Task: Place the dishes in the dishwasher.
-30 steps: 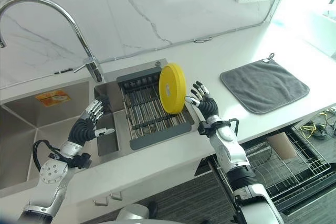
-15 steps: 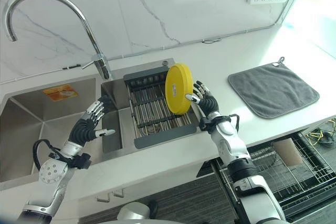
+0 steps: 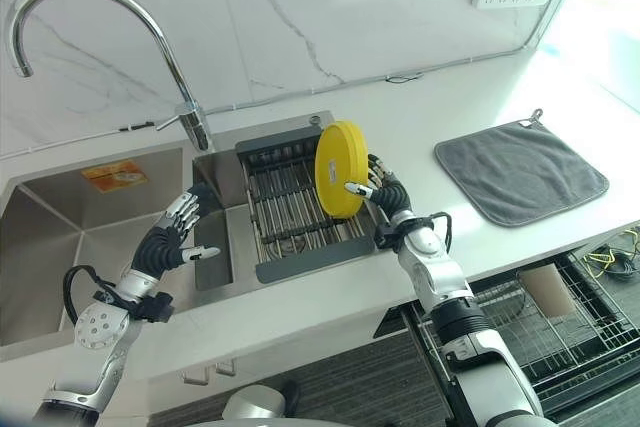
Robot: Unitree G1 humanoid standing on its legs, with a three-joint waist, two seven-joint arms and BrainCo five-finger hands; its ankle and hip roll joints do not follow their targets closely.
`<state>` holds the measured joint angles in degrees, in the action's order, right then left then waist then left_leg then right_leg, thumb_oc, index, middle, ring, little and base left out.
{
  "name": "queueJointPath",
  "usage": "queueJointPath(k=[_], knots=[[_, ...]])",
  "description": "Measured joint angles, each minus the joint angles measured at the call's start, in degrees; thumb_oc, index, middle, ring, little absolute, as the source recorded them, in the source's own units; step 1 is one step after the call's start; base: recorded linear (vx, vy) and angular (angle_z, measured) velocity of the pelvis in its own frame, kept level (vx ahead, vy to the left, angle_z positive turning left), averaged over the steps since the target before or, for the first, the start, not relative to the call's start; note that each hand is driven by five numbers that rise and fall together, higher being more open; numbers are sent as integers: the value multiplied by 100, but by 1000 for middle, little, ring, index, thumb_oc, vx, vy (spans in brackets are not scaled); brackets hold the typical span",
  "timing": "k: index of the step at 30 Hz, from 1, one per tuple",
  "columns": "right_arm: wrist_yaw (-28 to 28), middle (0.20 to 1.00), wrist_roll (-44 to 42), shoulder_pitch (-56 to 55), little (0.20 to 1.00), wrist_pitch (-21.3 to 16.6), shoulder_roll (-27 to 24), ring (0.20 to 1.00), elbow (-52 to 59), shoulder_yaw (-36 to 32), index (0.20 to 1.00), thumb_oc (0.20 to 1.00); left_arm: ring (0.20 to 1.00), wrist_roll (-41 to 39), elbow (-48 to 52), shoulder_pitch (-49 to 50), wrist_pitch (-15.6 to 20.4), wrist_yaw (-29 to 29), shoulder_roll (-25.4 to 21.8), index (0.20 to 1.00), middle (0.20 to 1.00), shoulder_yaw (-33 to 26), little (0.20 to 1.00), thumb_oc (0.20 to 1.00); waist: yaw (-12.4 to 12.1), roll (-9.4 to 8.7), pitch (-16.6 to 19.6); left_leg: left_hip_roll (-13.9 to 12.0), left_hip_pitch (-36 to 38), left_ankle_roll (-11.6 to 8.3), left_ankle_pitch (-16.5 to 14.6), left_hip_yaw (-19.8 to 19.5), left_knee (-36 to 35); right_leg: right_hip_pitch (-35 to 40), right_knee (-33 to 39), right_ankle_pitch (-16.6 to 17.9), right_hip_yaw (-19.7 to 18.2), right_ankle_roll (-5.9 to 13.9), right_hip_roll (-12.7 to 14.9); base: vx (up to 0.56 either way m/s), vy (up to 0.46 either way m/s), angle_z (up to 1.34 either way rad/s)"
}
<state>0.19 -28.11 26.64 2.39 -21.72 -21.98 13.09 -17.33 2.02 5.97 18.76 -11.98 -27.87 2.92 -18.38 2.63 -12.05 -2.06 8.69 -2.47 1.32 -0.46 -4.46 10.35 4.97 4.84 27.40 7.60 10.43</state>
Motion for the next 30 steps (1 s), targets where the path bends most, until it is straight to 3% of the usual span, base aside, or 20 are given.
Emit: queueJointPath(k=[10, 18, 30], knots=[[-243, 1000, 103, 473, 1000, 78, -129, 1000, -346, -8, 1000, 1000, 1000, -2, 0, -162, -20, -21, -47, 1000, 1000, 147, 1000, 1000, -127, 2, -118, 17, -106, 0, 0, -171, 70, 34, 0, -12, 171, 7, 8, -10, 16, 7], [-414, 1000, 101, 490, 1000, 92, -74, 1000, -13, 230, 1000, 1000, 1000, -2, 2, -166, -25, -59, -61, 1000, 1000, 171, 1000, 1000, -160, -12, -178, 18, -148, -1, 1, -202, 84, 16, 0, -24, 185, 14, 5, -9, 4, 4], [-846, 1000, 119, 387, 1000, 465, 14, 1000, 459, 428, 1000, 1000, 1000, -1, 4, -165, -112, 59, -50, 1000, 1000, 171, 1000, 1000, -155, -42, -201, 18, -147, -1, 0, -194, 84, 15, 0, -24, 180, 14, 6, 0, 0, 0]])
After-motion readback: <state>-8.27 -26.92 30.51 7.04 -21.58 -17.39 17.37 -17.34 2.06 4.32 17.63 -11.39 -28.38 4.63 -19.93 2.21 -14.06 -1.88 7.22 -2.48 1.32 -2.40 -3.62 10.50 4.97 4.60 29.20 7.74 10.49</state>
